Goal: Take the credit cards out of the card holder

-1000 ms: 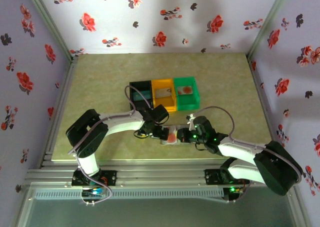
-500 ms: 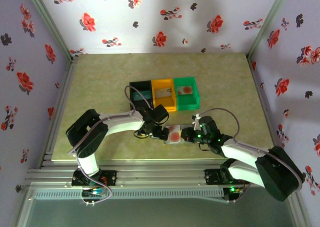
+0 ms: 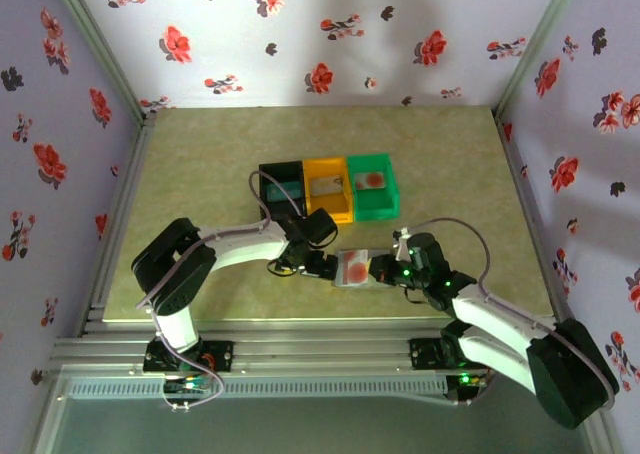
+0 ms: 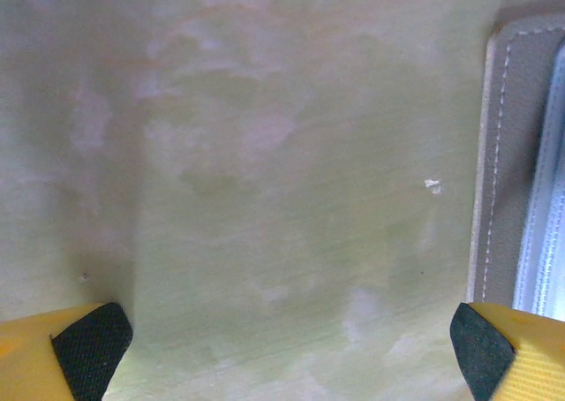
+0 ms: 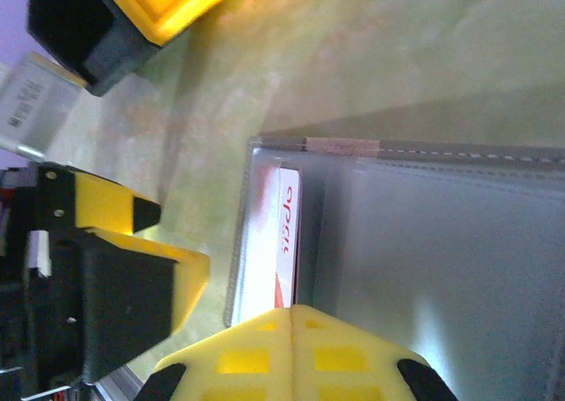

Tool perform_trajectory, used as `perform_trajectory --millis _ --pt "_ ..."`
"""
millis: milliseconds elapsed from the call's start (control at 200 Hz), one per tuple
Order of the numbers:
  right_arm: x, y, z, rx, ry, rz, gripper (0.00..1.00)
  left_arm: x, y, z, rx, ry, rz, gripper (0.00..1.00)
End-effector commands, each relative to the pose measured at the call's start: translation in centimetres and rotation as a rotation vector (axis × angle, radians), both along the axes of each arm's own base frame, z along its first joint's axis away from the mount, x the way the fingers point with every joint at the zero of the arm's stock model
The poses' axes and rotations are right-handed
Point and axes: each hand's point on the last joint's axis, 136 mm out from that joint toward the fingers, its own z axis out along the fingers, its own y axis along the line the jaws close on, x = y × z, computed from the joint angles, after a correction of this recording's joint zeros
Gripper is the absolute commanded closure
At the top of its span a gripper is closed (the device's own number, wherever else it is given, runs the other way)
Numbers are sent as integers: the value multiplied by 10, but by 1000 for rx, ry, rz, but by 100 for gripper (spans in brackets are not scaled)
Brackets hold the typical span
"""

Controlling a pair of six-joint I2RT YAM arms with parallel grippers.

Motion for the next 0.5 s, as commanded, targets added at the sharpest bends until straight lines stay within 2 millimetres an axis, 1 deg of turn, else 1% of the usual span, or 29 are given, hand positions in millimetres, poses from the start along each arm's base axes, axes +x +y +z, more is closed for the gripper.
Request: perform_trajectory --millis 0,150,335,495 --pt "-1 -8 -1 -39 14 -19 100 -22 9 -20 32 124 -4 0" --pt "0 -14 3 -38 3 -37 100 -20 8 -14 27 115 -10 0" --pt "0 -20 12 -34 -18 -46 100 -21 10 -15 32 117 -6 0" --pt "-1 -23 14 -34 -17 -47 100 -21 11 -15 31 117 -5 0"
